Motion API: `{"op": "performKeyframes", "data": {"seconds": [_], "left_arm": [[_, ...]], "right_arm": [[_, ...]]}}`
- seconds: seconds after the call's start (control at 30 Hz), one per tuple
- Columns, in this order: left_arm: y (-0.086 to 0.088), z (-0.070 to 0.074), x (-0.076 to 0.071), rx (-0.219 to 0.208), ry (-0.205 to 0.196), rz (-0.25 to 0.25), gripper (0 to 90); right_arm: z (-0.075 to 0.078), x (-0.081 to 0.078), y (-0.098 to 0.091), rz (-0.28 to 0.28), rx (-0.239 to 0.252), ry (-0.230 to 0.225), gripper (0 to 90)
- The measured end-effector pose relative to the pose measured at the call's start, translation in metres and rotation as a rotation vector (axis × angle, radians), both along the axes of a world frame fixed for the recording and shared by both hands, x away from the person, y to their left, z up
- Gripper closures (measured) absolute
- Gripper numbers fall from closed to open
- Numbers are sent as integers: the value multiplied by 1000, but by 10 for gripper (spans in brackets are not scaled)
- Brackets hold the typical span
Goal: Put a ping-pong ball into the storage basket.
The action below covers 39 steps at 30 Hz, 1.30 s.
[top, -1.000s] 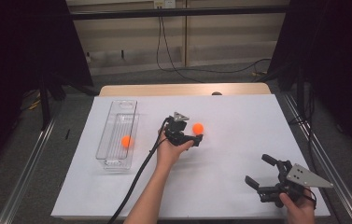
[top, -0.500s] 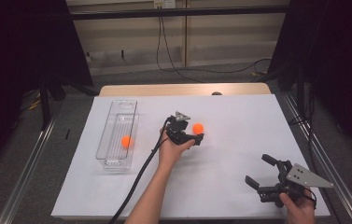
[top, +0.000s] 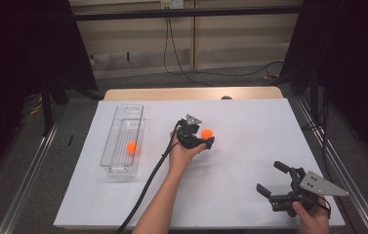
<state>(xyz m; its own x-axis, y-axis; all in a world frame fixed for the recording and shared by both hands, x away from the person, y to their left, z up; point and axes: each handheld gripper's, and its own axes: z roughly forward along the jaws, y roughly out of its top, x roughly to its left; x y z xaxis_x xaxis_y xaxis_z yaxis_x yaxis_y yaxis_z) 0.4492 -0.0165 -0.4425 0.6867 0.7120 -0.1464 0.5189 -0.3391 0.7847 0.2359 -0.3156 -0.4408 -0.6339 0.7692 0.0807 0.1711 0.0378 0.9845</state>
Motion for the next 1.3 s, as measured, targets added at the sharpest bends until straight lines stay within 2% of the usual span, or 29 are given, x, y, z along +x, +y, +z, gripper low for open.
{"op": "performKeyframes", "data": {"seconds": [0.5,0.53,1.3], "left_arm": [[0,-5,7,-14,4,21,183],[0,-5,7,-25,6,26,183],[-4,-8,9,-32,21,16,183]], "right_arm": [[0,0,0,0,-2,0,12],[0,0,0,-1,-2,0,12],[0,0,-1,-1,-2,1,11]]}}
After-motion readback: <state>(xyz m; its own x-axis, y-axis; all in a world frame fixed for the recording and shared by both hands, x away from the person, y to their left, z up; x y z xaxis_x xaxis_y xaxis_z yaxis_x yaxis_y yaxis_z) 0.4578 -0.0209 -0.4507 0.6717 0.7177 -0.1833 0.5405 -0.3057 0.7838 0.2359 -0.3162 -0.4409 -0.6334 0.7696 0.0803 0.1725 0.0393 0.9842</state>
